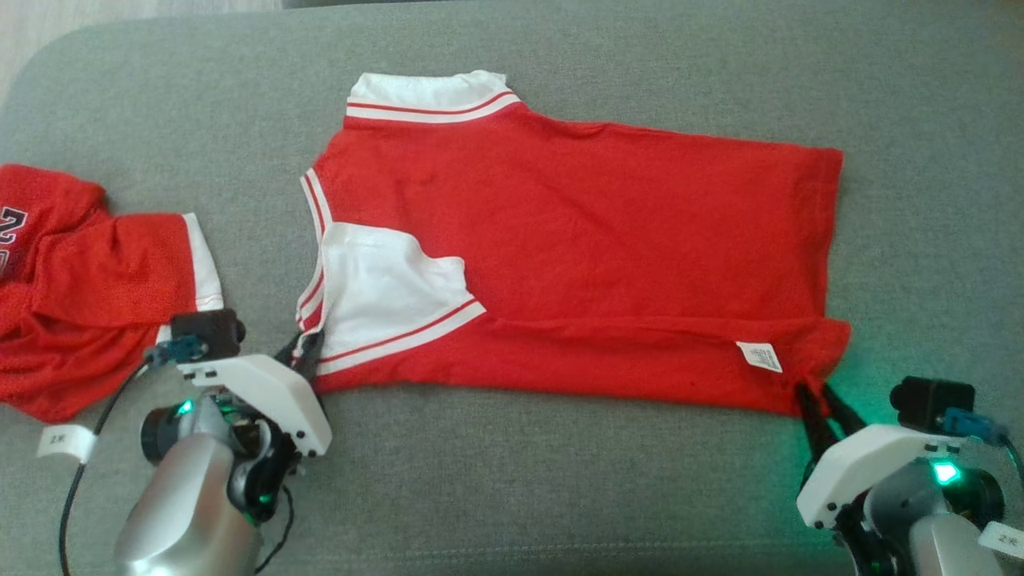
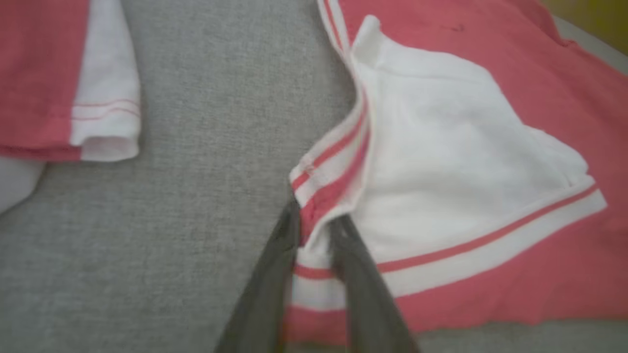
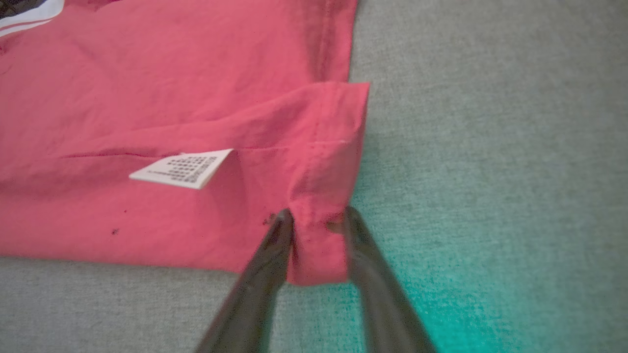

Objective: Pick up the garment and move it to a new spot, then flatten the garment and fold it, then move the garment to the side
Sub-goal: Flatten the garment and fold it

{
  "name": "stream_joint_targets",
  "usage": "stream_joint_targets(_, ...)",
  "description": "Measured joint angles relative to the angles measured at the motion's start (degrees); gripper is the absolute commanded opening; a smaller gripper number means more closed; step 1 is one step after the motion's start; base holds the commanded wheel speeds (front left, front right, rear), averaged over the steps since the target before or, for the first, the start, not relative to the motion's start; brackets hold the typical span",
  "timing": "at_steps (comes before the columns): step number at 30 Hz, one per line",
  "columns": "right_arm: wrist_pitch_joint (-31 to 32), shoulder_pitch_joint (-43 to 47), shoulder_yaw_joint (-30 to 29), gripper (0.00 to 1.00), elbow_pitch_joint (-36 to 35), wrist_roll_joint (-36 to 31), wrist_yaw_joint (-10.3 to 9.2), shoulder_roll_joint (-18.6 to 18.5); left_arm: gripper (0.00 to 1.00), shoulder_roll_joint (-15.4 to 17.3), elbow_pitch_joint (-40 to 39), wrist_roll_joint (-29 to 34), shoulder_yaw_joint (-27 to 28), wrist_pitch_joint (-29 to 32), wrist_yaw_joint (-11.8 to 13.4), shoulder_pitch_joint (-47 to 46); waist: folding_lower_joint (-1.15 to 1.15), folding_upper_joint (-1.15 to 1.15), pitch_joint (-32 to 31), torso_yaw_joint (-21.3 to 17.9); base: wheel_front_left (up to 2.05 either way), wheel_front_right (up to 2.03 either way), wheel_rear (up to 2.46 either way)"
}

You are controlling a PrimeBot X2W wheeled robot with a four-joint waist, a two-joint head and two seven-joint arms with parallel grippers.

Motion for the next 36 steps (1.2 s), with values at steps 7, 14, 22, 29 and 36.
stream_joint_targets(7,0.58,0.04,0.08,0.00,-0.88,1.26,0.00,0.01,0.00,-0.02,-1.64,-0.81,0.44,-1.82,-0.25,1.08,0.00,0.00,-0.15,0.20,0.00,0.00,0.00)
stream_joint_targets(14,1.41,0.43,-0.89,0.00,-3.98,1.34,0.00,0.01,0.00,-0.01,-8.98,-2.24,1.63,-3.26,2.08,9.15,0.00,0.00,-1.82,0.94,0.00,0.00,0.00)
stream_joint_targets(22,5.24,5.00,-2.83,0.00,-6.22,1.16,0.00,0.10,0.00,0.08,-17.83,-2.80,1.59,-1.54,5.12,17.12,0.00,0.00,-3.50,2.60,0.00,0.00,0.00)
stream_joint_targets(29,2.89,5.31,-2.68,1.00,-9.26,1.77,0.00,0.14,1.00,0.63,-20.74,-2.33,1.52,-1.93,6.46,18.24,0.00,0.00,-3.75,2.48,0.00,0.00,0.00)
stream_joint_targets(36,-8.90,4.09,0.82,1.00,-15.94,-1.16,0.00,0.14,1.00,1.83,-26.49,3.81,1.72,-10.61,10.63,18.09,0.00,0.00,-5.25,1.43,0.00,0.00,0.00)
